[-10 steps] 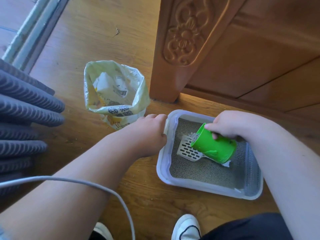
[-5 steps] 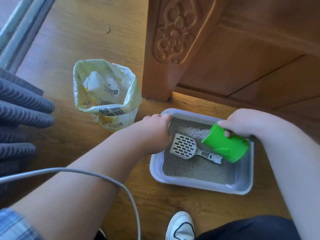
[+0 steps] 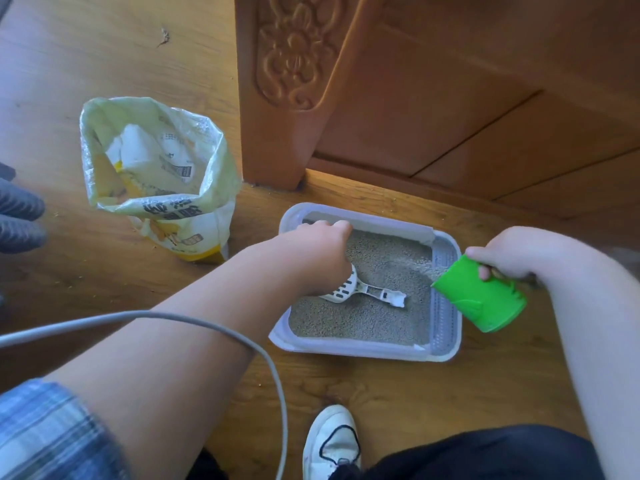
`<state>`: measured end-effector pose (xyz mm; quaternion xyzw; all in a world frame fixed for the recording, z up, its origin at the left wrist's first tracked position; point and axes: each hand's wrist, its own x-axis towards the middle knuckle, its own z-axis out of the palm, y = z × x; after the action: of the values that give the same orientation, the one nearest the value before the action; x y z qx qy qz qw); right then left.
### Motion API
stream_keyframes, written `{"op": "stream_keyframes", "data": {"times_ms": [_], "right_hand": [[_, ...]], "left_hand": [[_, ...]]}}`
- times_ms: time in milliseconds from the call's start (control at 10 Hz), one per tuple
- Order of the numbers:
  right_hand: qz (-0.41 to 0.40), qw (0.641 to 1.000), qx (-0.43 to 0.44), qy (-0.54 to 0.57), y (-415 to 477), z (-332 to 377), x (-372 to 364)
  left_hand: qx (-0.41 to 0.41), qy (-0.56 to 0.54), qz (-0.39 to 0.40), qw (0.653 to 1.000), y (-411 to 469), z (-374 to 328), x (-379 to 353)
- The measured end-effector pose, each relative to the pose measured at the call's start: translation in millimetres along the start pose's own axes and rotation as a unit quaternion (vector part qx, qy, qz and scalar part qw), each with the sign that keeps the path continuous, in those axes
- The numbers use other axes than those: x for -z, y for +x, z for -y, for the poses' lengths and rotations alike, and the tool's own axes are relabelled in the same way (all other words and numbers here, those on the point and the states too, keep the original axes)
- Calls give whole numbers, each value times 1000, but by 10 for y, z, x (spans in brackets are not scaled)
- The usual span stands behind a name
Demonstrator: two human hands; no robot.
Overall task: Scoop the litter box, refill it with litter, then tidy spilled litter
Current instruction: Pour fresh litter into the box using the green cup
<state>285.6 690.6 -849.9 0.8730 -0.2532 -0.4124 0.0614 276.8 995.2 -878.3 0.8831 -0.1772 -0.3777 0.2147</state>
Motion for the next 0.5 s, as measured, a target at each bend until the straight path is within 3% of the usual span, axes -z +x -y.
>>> {"op": "stream_keyframes", "data": {"times_ms": [300, 400, 500], "right_hand": [[40, 998, -10, -41, 149, -147, -138], [84, 996, 3, -42, -60, 98, -53], [125, 983, 43, -126, -209, 272, -7]], "left_hand": [[-3, 8, -4, 1000, 24, -13, -45], [3, 9, -4, 1000, -1, 15, -19], [8, 17, -15, 1000, -37, 76, 23]]}}
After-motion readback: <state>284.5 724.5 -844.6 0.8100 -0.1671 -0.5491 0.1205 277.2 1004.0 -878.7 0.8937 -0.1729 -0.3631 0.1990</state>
